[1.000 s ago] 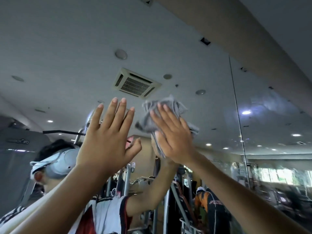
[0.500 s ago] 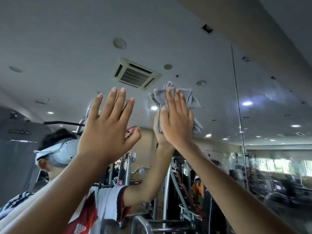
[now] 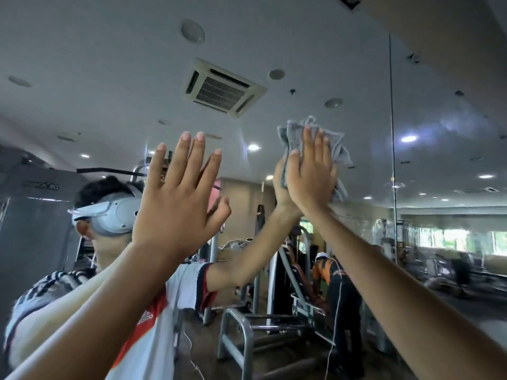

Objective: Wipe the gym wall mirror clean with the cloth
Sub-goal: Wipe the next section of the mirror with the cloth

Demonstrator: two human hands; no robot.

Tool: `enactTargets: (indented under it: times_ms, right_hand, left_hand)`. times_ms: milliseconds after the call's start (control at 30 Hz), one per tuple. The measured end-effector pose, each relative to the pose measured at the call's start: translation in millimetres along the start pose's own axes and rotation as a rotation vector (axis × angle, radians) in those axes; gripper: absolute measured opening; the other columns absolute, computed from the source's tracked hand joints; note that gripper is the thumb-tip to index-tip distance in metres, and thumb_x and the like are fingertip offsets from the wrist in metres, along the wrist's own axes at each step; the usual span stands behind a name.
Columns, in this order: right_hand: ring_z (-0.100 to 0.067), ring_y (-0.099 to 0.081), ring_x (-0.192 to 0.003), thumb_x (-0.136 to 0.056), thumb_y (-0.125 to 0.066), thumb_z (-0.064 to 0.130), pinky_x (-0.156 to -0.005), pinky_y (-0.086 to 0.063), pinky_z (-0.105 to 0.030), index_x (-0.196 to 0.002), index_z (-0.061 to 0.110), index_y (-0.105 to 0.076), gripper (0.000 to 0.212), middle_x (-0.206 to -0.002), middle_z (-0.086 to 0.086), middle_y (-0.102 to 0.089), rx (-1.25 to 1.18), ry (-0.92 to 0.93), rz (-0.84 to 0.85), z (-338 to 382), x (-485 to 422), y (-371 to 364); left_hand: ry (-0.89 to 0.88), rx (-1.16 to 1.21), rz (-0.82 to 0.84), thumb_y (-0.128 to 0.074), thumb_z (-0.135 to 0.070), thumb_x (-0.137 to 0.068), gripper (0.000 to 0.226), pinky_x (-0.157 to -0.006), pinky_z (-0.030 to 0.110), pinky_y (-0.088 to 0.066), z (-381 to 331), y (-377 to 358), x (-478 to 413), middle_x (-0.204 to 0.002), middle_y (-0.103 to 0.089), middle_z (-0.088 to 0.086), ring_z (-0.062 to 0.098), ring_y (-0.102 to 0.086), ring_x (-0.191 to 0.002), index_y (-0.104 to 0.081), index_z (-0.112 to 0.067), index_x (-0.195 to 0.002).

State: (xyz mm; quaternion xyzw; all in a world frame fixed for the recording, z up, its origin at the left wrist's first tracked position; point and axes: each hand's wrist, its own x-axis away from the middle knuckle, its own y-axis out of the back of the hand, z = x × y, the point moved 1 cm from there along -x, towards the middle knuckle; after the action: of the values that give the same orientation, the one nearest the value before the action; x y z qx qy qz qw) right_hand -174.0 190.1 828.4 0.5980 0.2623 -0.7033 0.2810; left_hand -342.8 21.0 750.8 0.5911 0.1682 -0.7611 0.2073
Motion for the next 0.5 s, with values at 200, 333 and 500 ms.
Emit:
enactTargets:
  times_ms: [200, 333, 500]
  right_hand:
    - [-0.019, -0.020, -0.151, -0.101, -0.028, 0.036, -0.109, -0.023, -0.034, -0.156, 0.022, -0.021, 0.056, -0.162, -0.002, -0.019, -0.060, 0.554, 0.011, 7.4, 78.4, 7.5]
    - [-0.018, -0.016, -0.152, -0.099, -0.031, 0.033, -0.119, -0.017, -0.039, -0.153, 0.022, -0.028, 0.055, -0.161, -0.007, -0.027, 0.031, 0.688, 0.092, -70.0, 92.9, 11.1]
    - [-0.015, -0.011, -0.152, -0.097, -0.015, 0.040, -0.124, -0.007, -0.042, -0.155, 0.024, -0.020, 0.060, -0.164, -0.002, -0.021, -0.011, -0.025, -0.013, -32.8, 43.8, 2.3]
  left_hand:
    - [-0.024, 0.013, 0.060, -0.029, -0.051, -0.097, 0.074, -0.124, 0.055, -0.005, 0.8, 3.7, 13.2, -0.165, -0.013, 0.019, 0.033, -0.009, -0.154, -0.024, -0.010, -0.158]
    - [-0.018, -0.005, 0.054, -0.027, -0.050, -0.098, 0.073, -0.123, 0.055, -0.001, -4.5, 2.2, 16.8, -0.165, -0.010, 0.020, 0.034, -0.006, -0.154, -0.020, -0.010, -0.159]
    - [0.001, -0.033, 0.018, -0.029, -0.047, -0.100, 0.071, -0.123, 0.057, -0.001, -15.1, -1.3, 23.6, -0.164, -0.012, 0.023, 0.038, -0.007, -0.153, -0.020, -0.005, -0.158]
